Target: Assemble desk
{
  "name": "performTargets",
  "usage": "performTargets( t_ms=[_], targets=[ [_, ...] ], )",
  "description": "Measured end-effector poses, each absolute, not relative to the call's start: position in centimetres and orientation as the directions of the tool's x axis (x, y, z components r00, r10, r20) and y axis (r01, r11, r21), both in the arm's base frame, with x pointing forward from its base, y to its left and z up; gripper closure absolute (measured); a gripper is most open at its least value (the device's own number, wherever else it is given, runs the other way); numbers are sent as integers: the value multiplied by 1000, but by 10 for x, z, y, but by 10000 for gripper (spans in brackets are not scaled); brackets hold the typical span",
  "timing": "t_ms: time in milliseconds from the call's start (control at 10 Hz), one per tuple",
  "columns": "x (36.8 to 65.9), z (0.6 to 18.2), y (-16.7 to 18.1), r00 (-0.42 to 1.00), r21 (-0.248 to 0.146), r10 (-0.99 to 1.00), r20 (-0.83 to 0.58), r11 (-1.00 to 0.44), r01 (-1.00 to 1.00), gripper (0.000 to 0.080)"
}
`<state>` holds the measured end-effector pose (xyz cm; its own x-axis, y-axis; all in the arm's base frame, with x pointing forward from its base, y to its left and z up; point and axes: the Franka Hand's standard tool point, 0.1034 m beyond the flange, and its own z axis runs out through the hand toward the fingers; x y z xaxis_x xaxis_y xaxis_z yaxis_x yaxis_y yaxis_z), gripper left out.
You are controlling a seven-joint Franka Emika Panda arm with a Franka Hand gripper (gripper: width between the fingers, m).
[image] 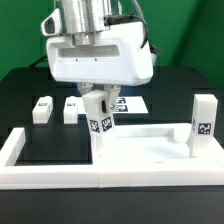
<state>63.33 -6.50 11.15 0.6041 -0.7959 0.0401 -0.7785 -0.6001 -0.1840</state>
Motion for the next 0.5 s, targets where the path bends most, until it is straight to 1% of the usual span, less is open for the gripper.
performTargets(
  t_ms=[100,500],
  targets=[
    [633,111,-65,558,-188,-829,38,-554,-811,509],
    [633,111,-65,558,-188,-829,38,-554,-811,508]
  ],
)
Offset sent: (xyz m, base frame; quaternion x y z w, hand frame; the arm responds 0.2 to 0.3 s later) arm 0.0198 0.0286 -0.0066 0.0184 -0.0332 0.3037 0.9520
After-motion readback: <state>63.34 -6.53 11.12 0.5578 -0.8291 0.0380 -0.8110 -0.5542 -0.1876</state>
